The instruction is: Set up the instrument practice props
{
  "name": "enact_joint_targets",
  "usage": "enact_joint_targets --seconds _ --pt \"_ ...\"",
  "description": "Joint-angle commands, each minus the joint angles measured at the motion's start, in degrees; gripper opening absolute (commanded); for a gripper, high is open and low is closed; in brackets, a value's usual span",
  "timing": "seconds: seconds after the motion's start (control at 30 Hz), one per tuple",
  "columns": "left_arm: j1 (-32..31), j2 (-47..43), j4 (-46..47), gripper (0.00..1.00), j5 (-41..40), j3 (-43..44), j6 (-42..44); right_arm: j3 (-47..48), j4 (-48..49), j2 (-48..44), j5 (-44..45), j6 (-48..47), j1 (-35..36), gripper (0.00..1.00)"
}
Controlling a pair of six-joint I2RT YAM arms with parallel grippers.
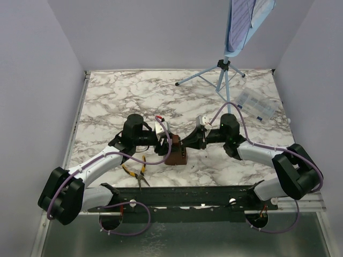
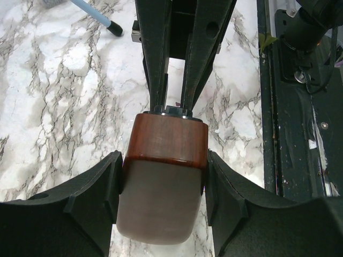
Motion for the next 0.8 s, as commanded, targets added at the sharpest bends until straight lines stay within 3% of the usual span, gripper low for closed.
enact_joint_targets --seconds 0.0,0.37,0.47,0.57,0.77 --pt "-0.41 1.31 -1.58 0.00 0.15 0.59 2.67 2.79 3.92 -2.83 0.34 2.11 0.68 0.13" --pt "-0.40 1.09 -1.67 0.00 -0.16 0.54 2.76 3.52 1.72 -1.63 0.79 1.76 0.64 0.17" --pt "-0.51 1.35 -1.70 0.00 0.46 0.91 2.50 2.71 2.58 -1.74 0.93 2.80 0.63 0.32" --pt "-0.51 1.27 -1.71 0.00 0.17 0.65 2.58 2.51 0.71 -2.94 0.95 2.49 0.67 0.41" --pt "-0.48 1.08 -1.85 0.00 0.36 0.72 2.59 0.61 -3.40 -5.92 4.14 0.74 0.62 0.51"
